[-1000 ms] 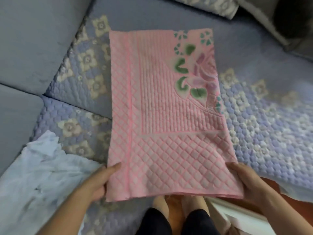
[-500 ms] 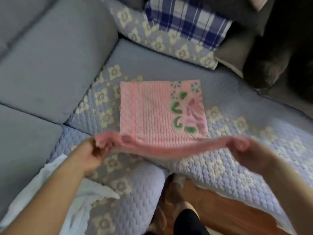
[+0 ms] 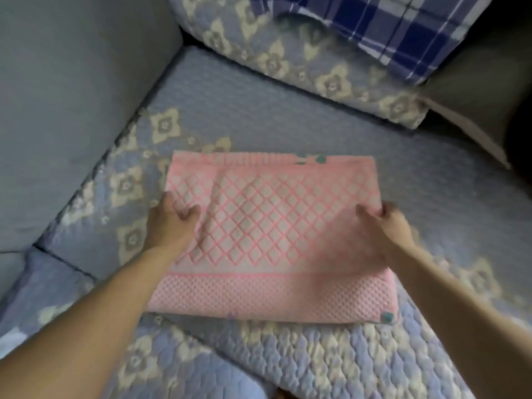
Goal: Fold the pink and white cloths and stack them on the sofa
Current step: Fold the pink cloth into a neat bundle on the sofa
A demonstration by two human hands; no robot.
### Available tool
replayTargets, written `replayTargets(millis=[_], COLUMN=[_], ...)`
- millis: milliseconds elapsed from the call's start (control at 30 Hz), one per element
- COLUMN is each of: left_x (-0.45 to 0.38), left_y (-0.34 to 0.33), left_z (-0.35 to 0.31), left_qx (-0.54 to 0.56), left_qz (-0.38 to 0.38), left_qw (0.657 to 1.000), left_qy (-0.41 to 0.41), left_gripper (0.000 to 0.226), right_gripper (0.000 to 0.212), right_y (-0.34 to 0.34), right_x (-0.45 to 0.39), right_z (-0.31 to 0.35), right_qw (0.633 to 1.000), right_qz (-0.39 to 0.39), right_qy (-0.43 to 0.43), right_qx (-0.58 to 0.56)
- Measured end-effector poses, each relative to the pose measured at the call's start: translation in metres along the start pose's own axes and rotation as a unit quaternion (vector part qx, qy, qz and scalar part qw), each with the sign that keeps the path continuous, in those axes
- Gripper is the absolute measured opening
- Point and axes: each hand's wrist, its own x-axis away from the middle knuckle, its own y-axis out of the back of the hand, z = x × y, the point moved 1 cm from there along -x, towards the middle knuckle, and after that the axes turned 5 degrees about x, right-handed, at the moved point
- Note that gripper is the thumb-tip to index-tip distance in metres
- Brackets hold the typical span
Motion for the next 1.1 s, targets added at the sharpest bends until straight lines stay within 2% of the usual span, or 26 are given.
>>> replayTargets(millis=[67, 133, 333, 433, 567, 700, 733, 767, 800, 867, 900, 967, 1033, 1100], left_x=[-0.015, -0.024, -0.022, -0.021, -0.023, -0.055, -0.056, -0.052, -0.041, -0.008, 0.007, 0.02, 0.011, 0.0], left_y=[0.001, 0.006, 0.015, 0.02, 0.033, 0.019, 0.013, 0.006, -0.004, -0.031, -0.047, -0.07, -0.081, -0.085], left_z=[-0.003, -0.004, -0.021, -0.021, -0.036, -0.044, -0.049, -0.055, -0.062, -0.073, -0.074, -0.066, -0.055, -0.05], left_qx=[0.015, 0.035, 0.083, 0.074, 0.05, -0.025, -0.083, -0.134, -0.175, -0.253, -0.276, -0.306, -0.336, -0.35], left_qz=[-0.023, -0.055, 0.008, -0.02, -0.111, -0.118, -0.158, -0.192, -0.193, -0.102, -0.051, 0.0, -0.002, -0.013], left_qw=[0.999, 0.997, 0.992, 0.995, 0.992, 0.992, 0.984, 0.971, 0.958, 0.926, 0.914, 0.912, 0.915, 0.913], left_qy=[0.028, 0.047, 0.092, 0.058, -0.01, 0.036, 0.015, -0.039, -0.12, -0.26, -0.292, -0.274, -0.222, -0.208], left_gripper=[0.078, 0.079, 0.044, 0.034, 0.033, 0.036, 0.039, 0.045, 0.051, 0.059, 0.061, 0.064, 0.07, 0.072], right_gripper=[0.048, 0.049, 0.035, 0.021, 0.027, 0.031, 0.035, 0.038, 0.04, 0.041, 0.042, 0.043, 0.041, 0.039], right_y=[-0.005, -0.004, 0.0, 0.001, 0.014, -0.003, -0.009, -0.015, -0.019, -0.024, -0.024, -0.022, -0.021, -0.019], right_x=[-0.019, -0.03, -0.035, -0.031, -0.035, -0.071, -0.076, -0.078, -0.078, -0.077, -0.077, -0.079, -0.084, -0.091], right_z=[0.009, 0.022, 0.031, 0.028, 0.035, 0.055, 0.059, 0.06, 0.06, 0.056, 0.053, 0.049, 0.048, 0.049], right_qw=[0.998, 0.998, 0.999, 0.999, 0.997, 0.998, 0.998, 0.997, 0.996, 0.995, 0.995, 0.995, 0.996, 0.997], right_qz=[-0.029, -0.027, 0.028, 0.022, -0.046, -0.017, -0.016, -0.027, -0.043, -0.068, -0.076, -0.076, -0.061, -0.061], right_qy=[0.047, 0.057, 0.023, 0.03, 0.054, 0.052, 0.047, 0.044, 0.041, 0.029, 0.021, 0.015, 0.013, -0.008], right_qx=[-0.007, -0.024, -0.005, -0.003, -0.001, 0.02, 0.042, 0.062, 0.072, 0.067, 0.065, 0.063, 0.06, 0.054])
